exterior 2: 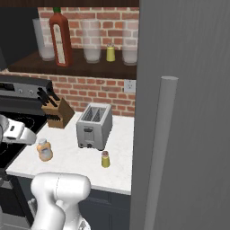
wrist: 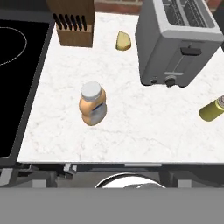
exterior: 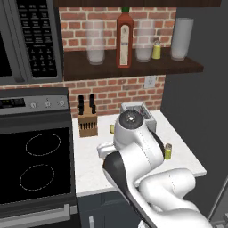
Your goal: Put the shaker and condiment bottle from the counter next to their counterparts in the cabinet.
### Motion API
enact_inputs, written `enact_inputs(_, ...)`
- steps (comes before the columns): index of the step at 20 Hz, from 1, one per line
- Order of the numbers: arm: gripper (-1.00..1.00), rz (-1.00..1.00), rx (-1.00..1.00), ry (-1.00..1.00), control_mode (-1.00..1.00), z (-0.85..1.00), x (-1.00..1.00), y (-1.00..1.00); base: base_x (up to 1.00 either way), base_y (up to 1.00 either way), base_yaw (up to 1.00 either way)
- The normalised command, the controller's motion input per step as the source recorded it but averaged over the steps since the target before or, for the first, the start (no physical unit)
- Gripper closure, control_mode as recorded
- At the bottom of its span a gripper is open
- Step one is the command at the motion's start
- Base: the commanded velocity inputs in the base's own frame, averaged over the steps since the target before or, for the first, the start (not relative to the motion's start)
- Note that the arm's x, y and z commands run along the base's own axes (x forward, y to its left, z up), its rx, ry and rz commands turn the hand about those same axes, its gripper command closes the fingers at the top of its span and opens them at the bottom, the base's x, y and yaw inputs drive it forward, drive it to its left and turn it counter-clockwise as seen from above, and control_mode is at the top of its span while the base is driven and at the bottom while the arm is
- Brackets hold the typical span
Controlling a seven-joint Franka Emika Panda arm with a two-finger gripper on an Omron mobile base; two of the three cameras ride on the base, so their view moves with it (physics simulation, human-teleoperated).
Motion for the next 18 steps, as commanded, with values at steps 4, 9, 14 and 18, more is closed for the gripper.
enact_inputs(4,-1.00,-0.16,0.00,-0.10,-1.00,-0.26,0.00,0.25,0.00,0.00,0.00)
enact_inputs(9,-1.00,-0.15,0.00,-0.02,-1.00,-0.10,0.17,0.07,0.00,0.00,0.00)
enact_inputs(14,-1.00,-0.01,0.00,0.01,-1.00,-0.17,0.16,-0.01,0.00,0.00,0.00)
enact_inputs(18,-1.00,0.00,0.00,0.00,-1.00,-0.10,0.14,0.00,0.00,0.00,0.00)
